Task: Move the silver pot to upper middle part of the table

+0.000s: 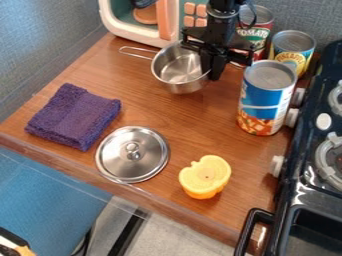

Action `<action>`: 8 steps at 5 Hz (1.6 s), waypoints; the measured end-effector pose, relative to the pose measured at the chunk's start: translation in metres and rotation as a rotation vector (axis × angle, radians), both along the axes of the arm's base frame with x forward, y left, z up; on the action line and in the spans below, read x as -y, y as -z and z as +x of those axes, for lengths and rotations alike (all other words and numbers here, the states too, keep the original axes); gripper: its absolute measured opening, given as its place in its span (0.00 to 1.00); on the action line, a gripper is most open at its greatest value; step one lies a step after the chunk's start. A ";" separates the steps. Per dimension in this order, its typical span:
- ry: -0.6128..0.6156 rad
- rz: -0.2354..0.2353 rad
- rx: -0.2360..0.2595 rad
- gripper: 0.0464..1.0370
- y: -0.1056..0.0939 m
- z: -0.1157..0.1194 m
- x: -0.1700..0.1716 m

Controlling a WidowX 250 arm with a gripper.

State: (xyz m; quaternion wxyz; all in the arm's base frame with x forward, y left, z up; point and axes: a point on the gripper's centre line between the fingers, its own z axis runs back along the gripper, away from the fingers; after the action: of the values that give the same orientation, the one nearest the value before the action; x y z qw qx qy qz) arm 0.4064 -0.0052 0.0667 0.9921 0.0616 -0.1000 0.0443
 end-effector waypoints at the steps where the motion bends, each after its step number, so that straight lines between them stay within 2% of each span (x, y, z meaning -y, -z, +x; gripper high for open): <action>1: -0.028 0.001 0.009 0.03 -0.002 0.005 -0.005; 3: -0.056 -0.047 -0.032 0.03 -0.001 0.011 -0.012; 4: -0.057 -0.066 -0.036 0.03 -0.001 0.010 -0.012; 5: -0.046 -0.094 0.000 0.03 -0.017 0.012 -0.014; 7: -0.043 -0.098 0.035 0.03 -0.035 0.016 -0.016; 8: -0.050 -0.071 -0.037 0.03 -0.007 0.017 -0.020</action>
State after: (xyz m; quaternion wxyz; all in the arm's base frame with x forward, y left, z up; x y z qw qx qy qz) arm 0.4232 0.0147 0.0733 0.9939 0.0294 -0.0783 0.0716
